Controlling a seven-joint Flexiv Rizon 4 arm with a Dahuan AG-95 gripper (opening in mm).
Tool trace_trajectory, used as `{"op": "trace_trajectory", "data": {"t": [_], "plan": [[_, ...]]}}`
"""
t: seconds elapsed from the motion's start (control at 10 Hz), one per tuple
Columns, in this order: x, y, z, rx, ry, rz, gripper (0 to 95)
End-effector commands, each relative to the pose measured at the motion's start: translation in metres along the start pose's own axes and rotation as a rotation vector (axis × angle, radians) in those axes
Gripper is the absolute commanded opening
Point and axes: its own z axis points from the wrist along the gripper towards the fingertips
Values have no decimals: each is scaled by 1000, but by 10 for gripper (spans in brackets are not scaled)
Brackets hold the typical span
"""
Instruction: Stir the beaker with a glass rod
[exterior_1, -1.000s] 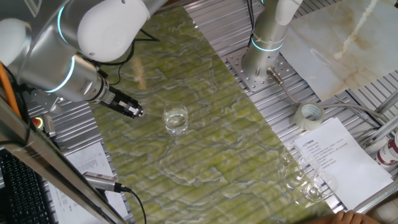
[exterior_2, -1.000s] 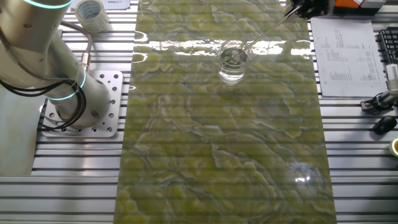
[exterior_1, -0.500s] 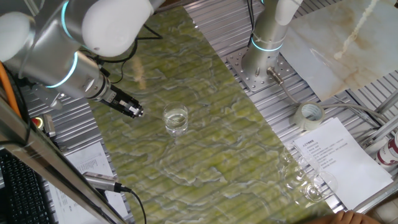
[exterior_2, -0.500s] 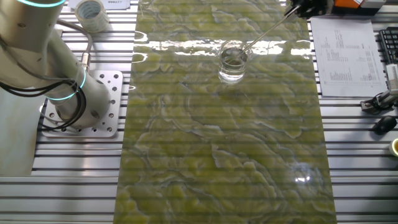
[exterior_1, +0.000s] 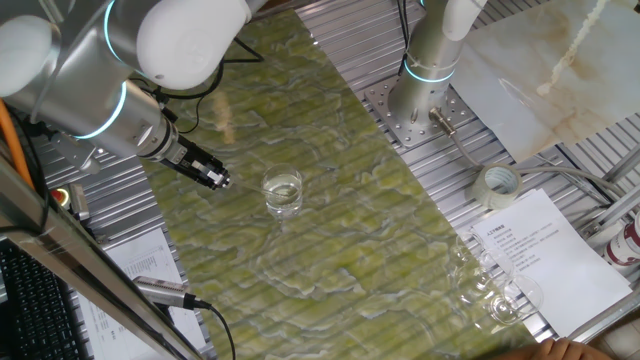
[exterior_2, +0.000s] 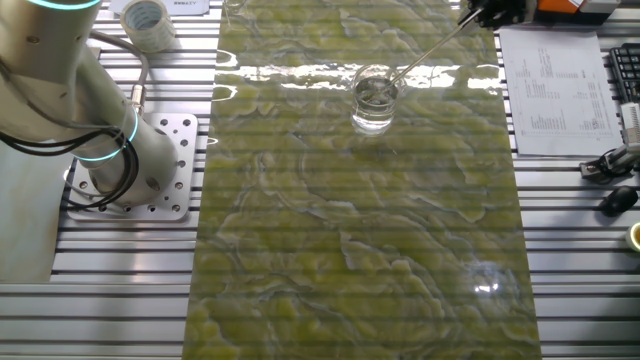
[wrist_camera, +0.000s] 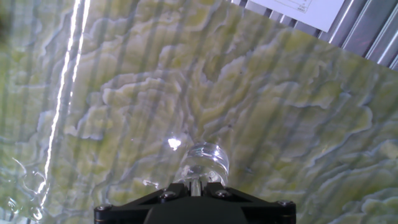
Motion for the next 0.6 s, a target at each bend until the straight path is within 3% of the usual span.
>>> {"op": "trace_trajectory", "data": {"t": [0.1,0.6], "plan": [[1,0,2,8,-20,3,0],[4,-1,0,20,-49,4,0]]}}
